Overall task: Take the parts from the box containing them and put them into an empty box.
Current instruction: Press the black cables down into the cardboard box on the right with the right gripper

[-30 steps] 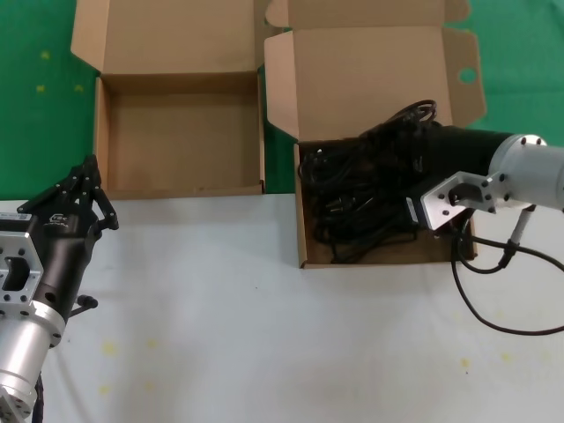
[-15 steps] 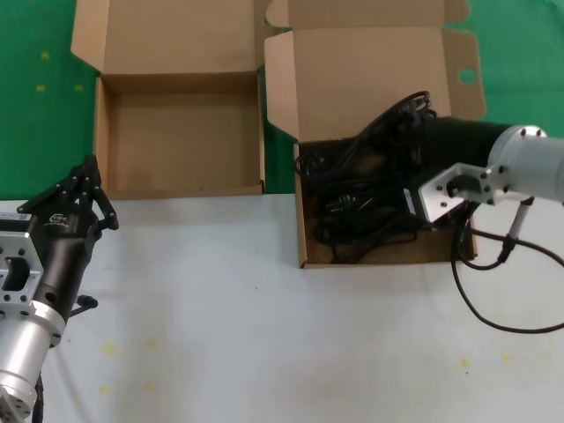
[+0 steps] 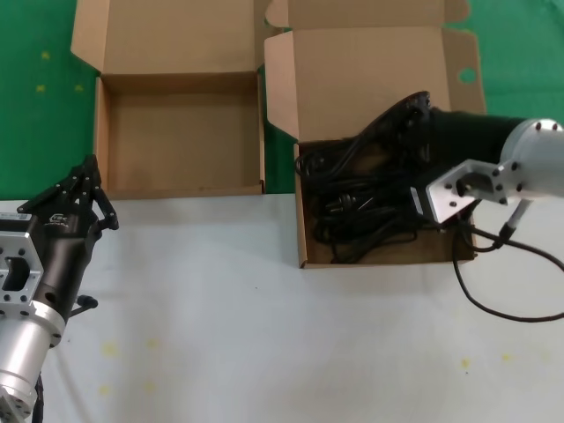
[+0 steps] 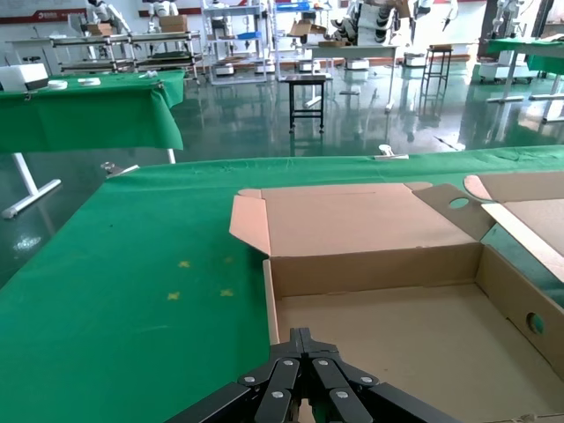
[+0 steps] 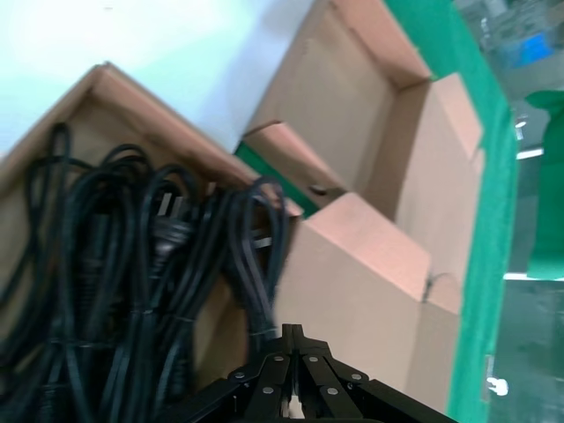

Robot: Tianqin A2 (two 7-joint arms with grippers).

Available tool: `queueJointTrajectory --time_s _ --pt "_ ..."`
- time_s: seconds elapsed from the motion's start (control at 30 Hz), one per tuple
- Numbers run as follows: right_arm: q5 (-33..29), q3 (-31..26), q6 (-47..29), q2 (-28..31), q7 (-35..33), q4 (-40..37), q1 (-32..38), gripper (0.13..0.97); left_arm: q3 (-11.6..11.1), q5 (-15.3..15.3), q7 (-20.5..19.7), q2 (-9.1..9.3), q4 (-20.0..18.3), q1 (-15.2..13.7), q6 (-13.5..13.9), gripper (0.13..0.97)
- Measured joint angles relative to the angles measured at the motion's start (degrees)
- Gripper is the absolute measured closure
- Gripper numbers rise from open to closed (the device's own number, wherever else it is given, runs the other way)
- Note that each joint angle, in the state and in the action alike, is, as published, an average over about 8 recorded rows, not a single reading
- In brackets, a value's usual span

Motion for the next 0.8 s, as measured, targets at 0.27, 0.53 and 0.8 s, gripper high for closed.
queueJointTrajectory --time_s 0.27,0.53,0.8 --pt "-1.84 -0.94 -1.07 -0.89 0.31 -2.03 0.02 0.923 0.00 0.00 0.00 0.00 0.00 0.00 0.00 0.953" --pt "-2.51 -2.21 -1.09 -2.47 -0.78 -4.75 1.18 0.850 0.00 0.00 0.00 0.00 0.00 0.00 0.00 0.953" --pt "-3.52 -3.30 0.50 -4.67 -2.49 -8.31 2.74 0.729 0.00 0.00 0.00 0.00 0.00 0.00 0.00 0.953"
